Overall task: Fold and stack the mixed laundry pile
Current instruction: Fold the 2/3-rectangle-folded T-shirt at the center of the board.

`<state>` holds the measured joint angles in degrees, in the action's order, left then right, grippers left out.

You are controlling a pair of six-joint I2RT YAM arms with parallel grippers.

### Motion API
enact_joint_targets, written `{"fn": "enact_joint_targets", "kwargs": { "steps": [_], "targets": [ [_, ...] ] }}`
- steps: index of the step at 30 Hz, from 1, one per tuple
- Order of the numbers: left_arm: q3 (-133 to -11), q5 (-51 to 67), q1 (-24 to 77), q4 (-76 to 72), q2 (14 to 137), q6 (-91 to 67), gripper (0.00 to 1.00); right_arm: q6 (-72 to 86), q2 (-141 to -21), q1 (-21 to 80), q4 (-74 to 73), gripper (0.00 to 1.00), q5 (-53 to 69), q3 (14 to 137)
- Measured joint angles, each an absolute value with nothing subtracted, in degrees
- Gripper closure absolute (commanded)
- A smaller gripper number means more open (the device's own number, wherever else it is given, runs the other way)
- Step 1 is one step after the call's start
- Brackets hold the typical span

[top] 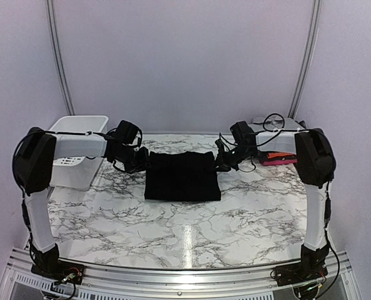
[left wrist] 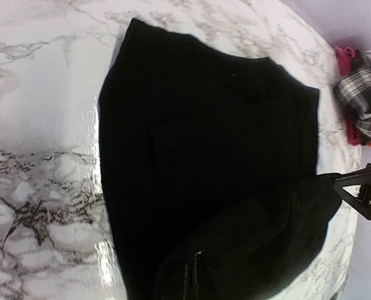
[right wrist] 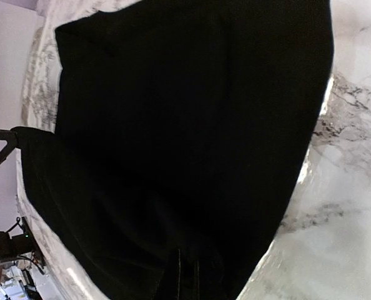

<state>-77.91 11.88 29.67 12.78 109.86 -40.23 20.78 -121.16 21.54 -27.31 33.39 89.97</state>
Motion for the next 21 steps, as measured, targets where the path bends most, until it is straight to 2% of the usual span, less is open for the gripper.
{"fn": "enact_joint_targets", "kwargs": {
  "steps": [4,9,13,17,21],
  "targets": [
    [-80.1,12.4,29.3,12.8,118.7,-38.5,1.00,19.4,-127.4,21.4,-27.4,1.00,33.6,91.4],
    [-76.0,13.1,30.0,10.1,117.5,-37.8,1.00,19.1,-125.2,21.6,-24.1,1.00,34.5,86.8],
    [-64.0,13.5,32.1,7.6,109.1,-38.3,1.00,20.2,-117.1,23.1,-21.2,1.00,34.7,74.7],
    [-51.9,14.3,35.0,8.2,95.2,-40.2,1.00,22.8,-105.2,26.6,-21.1,1.00,35.0,62.2],
    [-46.2,14.3,37.1,8.8,82.1,-42.5,1.00,25.8,-95.1,29.1,-21.1,1.00,35.6,55.7]
  ]
}}
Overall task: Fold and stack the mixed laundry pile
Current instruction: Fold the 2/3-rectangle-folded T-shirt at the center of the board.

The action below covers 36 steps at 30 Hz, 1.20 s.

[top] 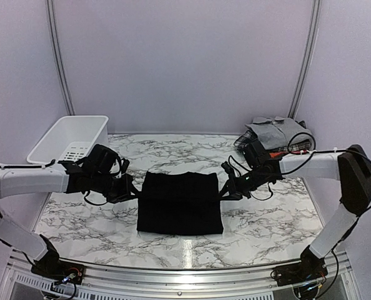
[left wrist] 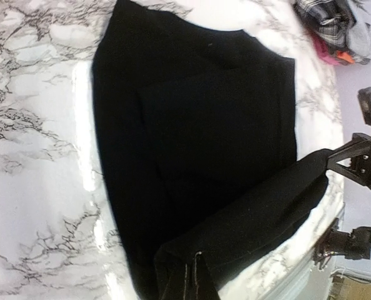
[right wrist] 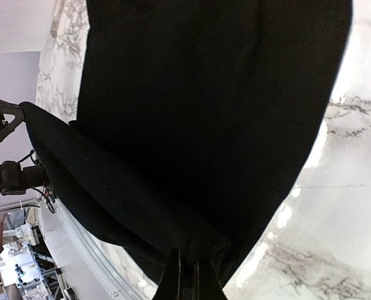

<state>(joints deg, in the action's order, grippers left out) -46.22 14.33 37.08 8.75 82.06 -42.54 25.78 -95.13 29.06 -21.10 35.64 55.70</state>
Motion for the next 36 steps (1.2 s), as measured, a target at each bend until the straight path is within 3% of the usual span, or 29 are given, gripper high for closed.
{"fn": "enact_joint_targets", "kwargs": {
  "steps": [5,12,19,36],
  "targets": [
    [-46.1,14.0,37.6,9.1,76.6,-44.2,1.00,27.9,-90.1,29.3,-21.3,1.00,35.4,54.8],
    [-53.1,13.3,35.9,12.2,83.0,-43.4,1.00,26.2,-93.6,27.4,-25.8,1.00,34.4,61.2],
    [-63.0,13.5,32.9,12.4,90.0,-40.9,1.00,22.8,-99.5,22.9,-29.2,1.00,34.9,71.3],
    [-71.8,14.8,26.8,13.2,104.1,-37.6,1.00,20.2,-118.5,20.6,-31.0,1.00,38.0,89.3]
  ]
}}
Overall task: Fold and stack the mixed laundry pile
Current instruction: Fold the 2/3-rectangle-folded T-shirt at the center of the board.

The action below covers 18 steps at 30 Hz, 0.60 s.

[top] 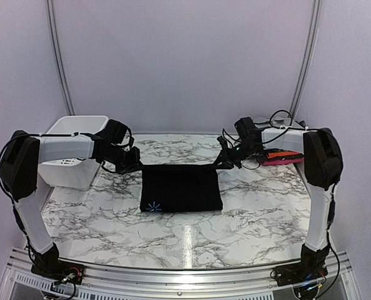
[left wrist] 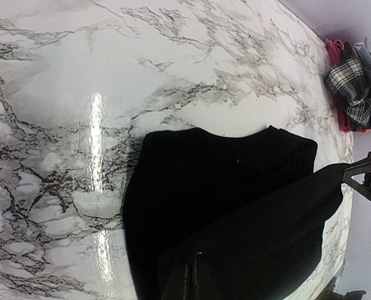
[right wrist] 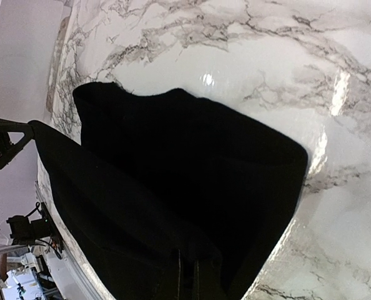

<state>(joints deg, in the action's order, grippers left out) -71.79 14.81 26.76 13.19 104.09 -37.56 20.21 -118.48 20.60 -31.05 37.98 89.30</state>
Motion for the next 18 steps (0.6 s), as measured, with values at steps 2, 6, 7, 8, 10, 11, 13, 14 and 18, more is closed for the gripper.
{"fn": "enact_joint_targets", "kwargs": {
  "steps": [2,6,7,8,10,11,13,14,18],
  "targets": [
    [-72.8,15.1,26.5,13.3,104.9,-37.1,1.00,20.1,-118.8,20.4,-31.3,1.00,38.2,90.4],
    [-75.5,15.4,26.2,13.5,105.5,-36.4,1.00,19.8,-118.8,19.7,-31.5,1.00,38.5,92.3],
    [-76.3,15.5,26.2,13.5,105.8,-36.2,1.00,19.8,-118.9,19.4,-31.5,1.00,38.6,92.6],
    [-77.1,15.6,26.1,13.5,106.2,-36.1,1.00,19.8,-119.1,19.1,-31.6,1.00,38.7,92.9],
    [-78.7,15.9,25.9,13.2,107.5,-35.9,1.00,19.8,-120.1,18.4,-31.6,1.00,39.1,93.9],
    [-79.3,16.0,25.8,13.1,108.4,-35.8,1.00,19.8,-120.8,18.1,-31.6,1.00,39.2,94.5],
    [-80.2,16.1,25.6,13.1,110.4,-35.7,1.00,19.7,-122.7,17.7,-31.6,1.00,39.6,95.8],
    [-80.6,16.1,25.5,13.1,111.5,-35.7,1.00,19.7,-124.0,17.5,-31.6,1.00,39.7,96.9],
    [-82.3,16.0,24.8,13.1,115.9,-35.7,1.00,19.9,-128.4,17.3,-31.4,0.99,40.1,100.2]
  ]
}}
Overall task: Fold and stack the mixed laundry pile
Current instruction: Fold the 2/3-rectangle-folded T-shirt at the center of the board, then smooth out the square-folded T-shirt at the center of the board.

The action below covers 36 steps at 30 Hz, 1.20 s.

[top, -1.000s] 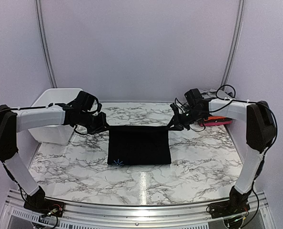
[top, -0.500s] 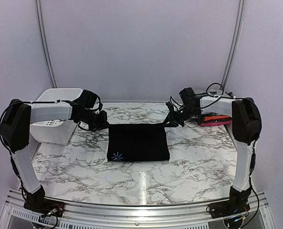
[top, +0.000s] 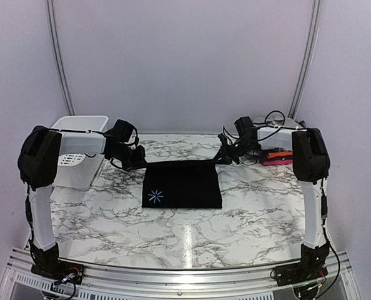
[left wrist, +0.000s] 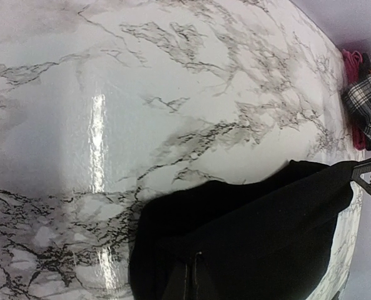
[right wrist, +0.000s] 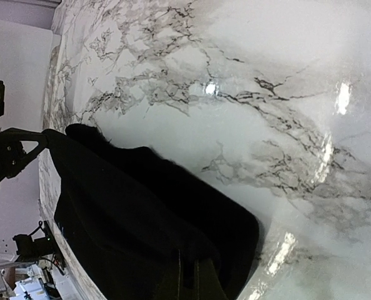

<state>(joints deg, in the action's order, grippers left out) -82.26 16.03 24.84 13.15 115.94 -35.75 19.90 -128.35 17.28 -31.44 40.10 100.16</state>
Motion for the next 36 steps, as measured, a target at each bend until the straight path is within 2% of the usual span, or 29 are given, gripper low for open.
{"fn": "enact_joint_targets", "kwargs": {
  "steps": [1,2,5,6,7,9,14,20,29,36],
  "targets": [
    [-82.7,16.0,24.6,13.1,116.9,-35.7,1.00,20.0,-129.3,17.3,-31.4,0.93,40.2,101.0],
    [-82.9,16.0,24.5,13.1,117.5,-35.8,0.95,20.1,-130.2,17.2,-31.3,0.86,40.4,101.7],
    [-84.1,15.9,23.7,13.2,118.7,-36.1,0.53,21.0,-131.7,16.9,-31.4,0.66,40.4,103.4],
    [-84.5,15.7,23.4,13.3,118.7,-36.3,0.45,21.1,-131.7,16.6,-31.3,0.59,40.3,103.5],
    [-84.8,15.6,23.0,13.3,118.7,-36.5,0.38,21.1,-131.5,16.1,-31.4,0.52,40.2,103.7],
    [-85.3,14.9,22.4,13.2,118.2,-36.6,0.33,21.1,-130.8,15.2,-31.4,0.44,39.5,103.8],
    [-83.1,14.3,21.8,13.0,113.3,-34.9,0.32,20.0,-124.6,13.5,-30.6,0.45,39.2,101.8],
    [-80.0,20.1,26.3,8.5,108.7,-32.7,0.36,20.9,-118.4,17.2,-24.3,0.54,44.7,96.5],
    [-81.0,27.5,29.6,-4.4,119.2,-36.8,0.40,26.7,-131.1,25.1,-12.2,0.67,51.9,97.0],
    [-81.1,26.7,25.1,-8.2,125.8,-40.9,0.40,28.9,-138.1,20.9,-8.3,0.65,51.9,97.9]
  ]
}}
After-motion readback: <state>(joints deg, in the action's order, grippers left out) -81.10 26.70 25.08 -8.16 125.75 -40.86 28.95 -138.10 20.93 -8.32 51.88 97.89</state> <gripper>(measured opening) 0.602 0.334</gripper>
